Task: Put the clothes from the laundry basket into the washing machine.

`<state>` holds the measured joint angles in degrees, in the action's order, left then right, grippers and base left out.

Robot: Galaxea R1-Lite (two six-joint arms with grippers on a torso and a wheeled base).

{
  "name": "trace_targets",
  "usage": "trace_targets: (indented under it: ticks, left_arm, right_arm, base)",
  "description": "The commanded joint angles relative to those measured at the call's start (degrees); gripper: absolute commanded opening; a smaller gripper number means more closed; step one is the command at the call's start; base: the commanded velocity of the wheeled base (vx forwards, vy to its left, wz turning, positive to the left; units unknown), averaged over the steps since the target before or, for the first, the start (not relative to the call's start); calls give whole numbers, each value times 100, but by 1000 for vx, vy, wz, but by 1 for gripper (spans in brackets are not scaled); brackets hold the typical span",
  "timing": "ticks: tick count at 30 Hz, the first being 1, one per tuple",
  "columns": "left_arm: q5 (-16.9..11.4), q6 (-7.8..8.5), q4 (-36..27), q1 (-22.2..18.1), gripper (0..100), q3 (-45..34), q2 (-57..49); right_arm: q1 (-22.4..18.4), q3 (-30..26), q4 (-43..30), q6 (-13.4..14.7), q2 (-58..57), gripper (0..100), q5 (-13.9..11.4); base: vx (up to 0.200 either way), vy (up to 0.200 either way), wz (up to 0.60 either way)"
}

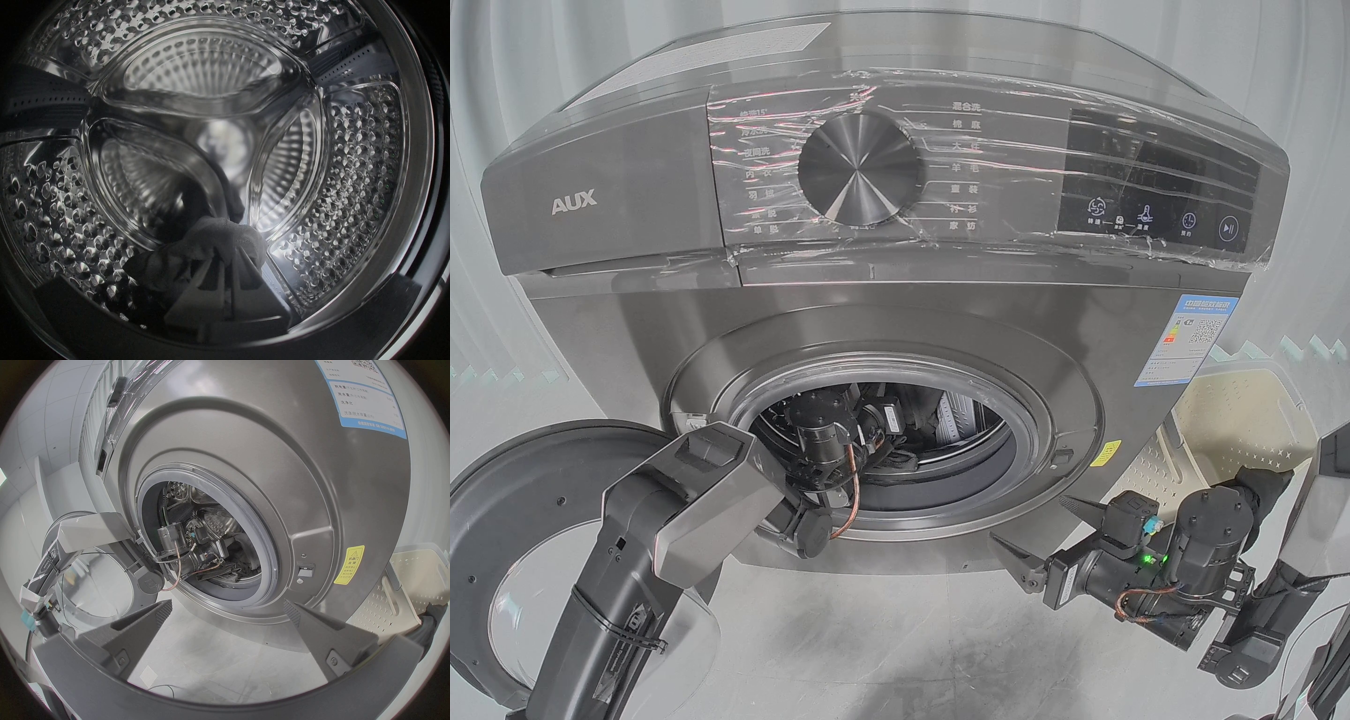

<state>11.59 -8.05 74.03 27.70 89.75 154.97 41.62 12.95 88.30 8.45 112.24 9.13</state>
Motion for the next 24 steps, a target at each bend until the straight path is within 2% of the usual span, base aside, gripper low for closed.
trace_targets:
  ticks: [1,2,3,7,10,13,15,19,23,24]
  left_arm:
    - [-17,5,15,8,0,-230,-81]
    - [-17,5,15,8,0,-247,-89]
    - [-8,5,15,8,100,-274,-116]
    - [-43,31,-38,8,100,-616,-265]
    - [-210,75,-108,34,100,-1144,-415]
    - [-395,207,-135,43,100,-1442,-423]
    - [-412,330,-135,25,100,-1495,-379]
    - [-465,365,-135,43,100,-1486,-248]
    - [-474,550,-126,16,100,-1363,-19]
    - [-474,567,-117,8,0,-1319,7]
  right_arm:
    - [4,-3,3,-1,0,100,1]
    - [4,6,3,-1,0,100,1]
    - [4,6,3,-1,0,100,1]
    - [4,-3,3,-1,0,100,1]
    - [4,-3,3,-1,9,100,1]
    - [13,-3,3,-1,9,100,1]
    - [13,-3,3,-1,9,100,1]
    - [13,-3,3,-1,9,100,1]
    - [4,-3,3,-1,9,100,1]
    - [4,-3,3,-1,9,100,1]
  base:
    - [0,0,0]
    - [0,0,0]
    - [0,0,0]
    - [0,0,0]
    - [0,0,0]
    - [0,0,0]
    - [0,0,0]
    - [0,0,0]
    - [0,0,0]
    - [0,0,0]
